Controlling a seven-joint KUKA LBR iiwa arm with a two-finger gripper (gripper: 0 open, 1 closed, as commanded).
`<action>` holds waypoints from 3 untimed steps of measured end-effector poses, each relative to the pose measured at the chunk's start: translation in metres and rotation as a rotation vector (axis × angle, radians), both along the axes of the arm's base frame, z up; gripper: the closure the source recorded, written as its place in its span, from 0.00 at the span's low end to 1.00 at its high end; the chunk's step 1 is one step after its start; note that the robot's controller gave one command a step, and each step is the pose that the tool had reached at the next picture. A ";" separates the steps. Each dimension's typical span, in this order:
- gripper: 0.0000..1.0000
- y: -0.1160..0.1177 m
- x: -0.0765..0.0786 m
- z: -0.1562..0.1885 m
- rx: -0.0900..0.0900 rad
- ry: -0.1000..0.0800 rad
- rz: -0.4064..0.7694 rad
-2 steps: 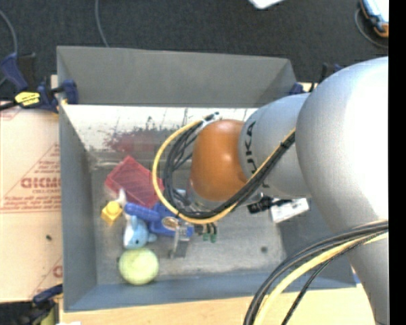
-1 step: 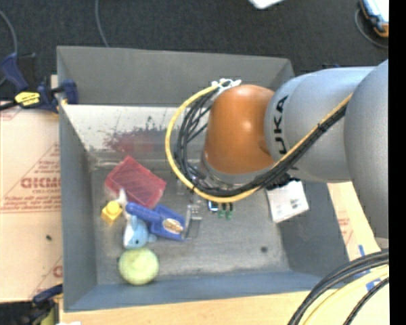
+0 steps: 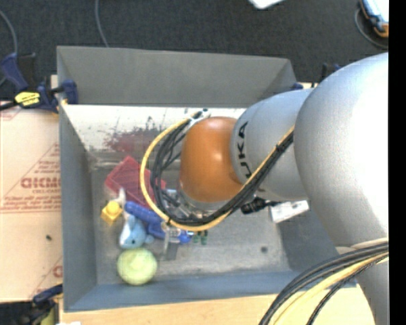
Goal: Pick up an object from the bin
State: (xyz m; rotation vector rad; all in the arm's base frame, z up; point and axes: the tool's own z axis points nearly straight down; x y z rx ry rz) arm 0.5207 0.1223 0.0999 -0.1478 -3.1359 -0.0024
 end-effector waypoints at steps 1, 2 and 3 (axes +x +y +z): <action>0.00 -0.026 0.020 -0.030 -0.001 -0.011 0.013; 1.00 -0.002 0.011 -0.030 0.001 -0.002 -0.045; 1.00 -0.002 0.011 -0.030 0.001 -0.002 -0.045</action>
Offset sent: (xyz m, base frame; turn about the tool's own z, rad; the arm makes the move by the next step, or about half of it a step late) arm 0.0099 -0.0011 -0.0299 0.0473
